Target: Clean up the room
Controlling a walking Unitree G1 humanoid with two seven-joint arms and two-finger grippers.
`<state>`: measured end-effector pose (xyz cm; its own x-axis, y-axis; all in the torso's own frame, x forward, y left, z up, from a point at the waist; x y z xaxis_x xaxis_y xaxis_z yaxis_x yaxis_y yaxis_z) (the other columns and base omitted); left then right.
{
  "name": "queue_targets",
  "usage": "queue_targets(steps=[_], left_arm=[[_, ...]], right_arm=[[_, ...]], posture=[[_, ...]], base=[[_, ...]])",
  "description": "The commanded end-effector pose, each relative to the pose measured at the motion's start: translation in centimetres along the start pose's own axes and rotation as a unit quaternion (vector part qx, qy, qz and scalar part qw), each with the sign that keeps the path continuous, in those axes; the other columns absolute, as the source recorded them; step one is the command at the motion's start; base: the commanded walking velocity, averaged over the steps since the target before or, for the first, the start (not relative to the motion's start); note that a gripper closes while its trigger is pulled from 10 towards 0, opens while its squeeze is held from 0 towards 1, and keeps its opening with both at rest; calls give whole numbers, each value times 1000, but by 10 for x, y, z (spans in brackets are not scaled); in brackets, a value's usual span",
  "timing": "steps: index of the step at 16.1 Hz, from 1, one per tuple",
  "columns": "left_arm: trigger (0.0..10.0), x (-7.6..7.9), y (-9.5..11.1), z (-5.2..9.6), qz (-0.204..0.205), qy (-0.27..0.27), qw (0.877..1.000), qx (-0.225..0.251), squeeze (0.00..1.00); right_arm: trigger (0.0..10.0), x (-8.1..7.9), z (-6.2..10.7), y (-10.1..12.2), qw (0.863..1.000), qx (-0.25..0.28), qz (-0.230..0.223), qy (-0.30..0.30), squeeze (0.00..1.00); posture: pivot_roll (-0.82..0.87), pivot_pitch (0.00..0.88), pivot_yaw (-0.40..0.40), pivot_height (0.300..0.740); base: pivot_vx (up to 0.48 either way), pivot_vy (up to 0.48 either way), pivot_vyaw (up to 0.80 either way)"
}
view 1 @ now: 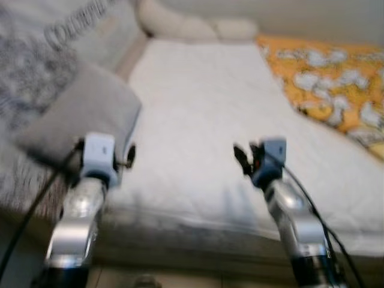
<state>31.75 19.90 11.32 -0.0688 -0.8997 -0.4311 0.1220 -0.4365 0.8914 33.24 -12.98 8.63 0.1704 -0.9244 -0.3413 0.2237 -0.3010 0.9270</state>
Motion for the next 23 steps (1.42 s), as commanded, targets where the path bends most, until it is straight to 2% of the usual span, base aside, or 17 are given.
queue_targets(steps=[1, 6, 17, 21, 23], left_arm=[[10000, -4, 2, -1, -6, 7, 1000, 2, 1000], [10000, -2, 1, -2, -6, 6, 1000, 0, 1000], [10000, -1, 2, -3, -5, 6, 1000, 1, 1000], [10000, 0, 2, -3, -5, 5, 1000, 2, 1000], [10000, 0, 2, -3, -5, 4, 1000, 2, 1000]], right_arm=[[10000, 2, -1, 5, 1000, 6, 2, -5, 0], [10000, 13, -2, 2, 1000, -1, 2, -31, 0], [10000, 14, -3, -1, 999, -10, 13, -29, 0], [10000, 17, -3, -4, 999, -15, 17, -35, 0], [10000, 19, -2, -5, 999, -16, 11, -43, 0]], posture=[[-22, 0, -12, 740], [-15, 0, -18, 740], [-14, 0, -17, 740], [-12, 0, -18, 740], [-13, 0, -16, 740]], base=[[0, -412, 0], [0, -424, 0], [0, -476, 0], [0, -480, 800], [0, -480, 0]])
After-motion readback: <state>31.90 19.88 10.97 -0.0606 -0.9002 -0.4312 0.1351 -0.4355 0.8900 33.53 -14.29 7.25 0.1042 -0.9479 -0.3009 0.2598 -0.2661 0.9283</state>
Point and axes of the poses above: a point about 5 cm out from each wrist's last joint towards the gripper, its own z axis pointing back from the gripper into the wrist, its own y axis along the axis of the wrist's last joint, x = y × z, the point moved 4 cm from there along -z, pointing out of the wrist towards the gripper, and after that the axes turned 14 degrees about -z, right-handed, at the moved point
